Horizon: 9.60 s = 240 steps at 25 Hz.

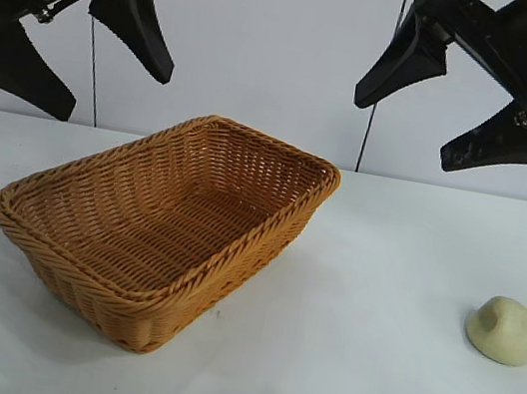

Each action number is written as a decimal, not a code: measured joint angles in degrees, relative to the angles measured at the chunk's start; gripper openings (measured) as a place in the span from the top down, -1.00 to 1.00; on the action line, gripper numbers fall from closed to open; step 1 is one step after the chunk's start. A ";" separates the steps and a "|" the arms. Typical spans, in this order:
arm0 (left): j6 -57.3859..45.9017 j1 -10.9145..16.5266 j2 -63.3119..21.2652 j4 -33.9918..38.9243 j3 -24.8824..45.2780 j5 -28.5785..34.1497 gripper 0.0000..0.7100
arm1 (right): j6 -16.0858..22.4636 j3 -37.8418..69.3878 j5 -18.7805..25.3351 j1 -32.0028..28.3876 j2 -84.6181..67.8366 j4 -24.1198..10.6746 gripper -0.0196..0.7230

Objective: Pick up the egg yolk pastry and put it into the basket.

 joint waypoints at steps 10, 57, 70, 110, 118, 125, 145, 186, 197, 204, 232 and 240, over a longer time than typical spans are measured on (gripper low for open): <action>0.00 0.00 0.00 0.00 0.00 0.00 -0.72 | 0.00 0.00 0.00 0.00 0.00 0.00 -0.91; -79.82 -13.42 0.00 37.58 5.38 -1.29 -0.72 | 0.00 0.00 -0.20 0.00 0.00 0.00 -0.91; -90.29 -13.42 0.00 45.86 5.38 2.57 -0.72 | 0.00 0.00 -0.20 0.00 0.00 0.00 -0.91; -65.50 -7.16 18.10 22.54 5.38 -9.81 -0.72 | 0.00 0.00 -0.11 0.00 0.00 0.00 -0.91; -65.50 -7.16 18.10 22.54 5.54 -10.59 -0.20 | 0.00 0.00 -0.11 0.00 0.00 0.00 -0.91; -66.07 -6.99 18.14 22.00 5.61 -11.03 0.70 | 0.00 0.00 -0.11 0.00 0.00 0.00 -0.91; -44.62 0.53 16.79 16.45 -4.64 1.82 0.77 | 0.00 0.00 -0.04 0.00 0.00 0.00 -0.91; -9.48 3.89 35.74 15.58 -25.06 18.55 0.76 | 0.00 0.00 -0.03 0.00 0.00 0.00 -0.91; -9.35 3.83 35.74 15.59 -25.06 17.99 -0.68 | 0.00 0.00 -0.03 0.00 0.00 0.00 -0.91; -9.35 3.83 33.61 17.96 -29.31 23.12 -0.80 | 0.00 0.00 0.02 0.00 0.00 0.00 -0.91; -9.70 19.34 29.38 36.22 -41.34 31.53 -0.80 | 0.00 0.00 0.02 0.00 0.00 0.00 -0.91; -8.32 19.40 21.74 35.99 -31.28 31.53 -0.80 | 0.00 0.00 0.02 0.00 0.00 0.00 -0.91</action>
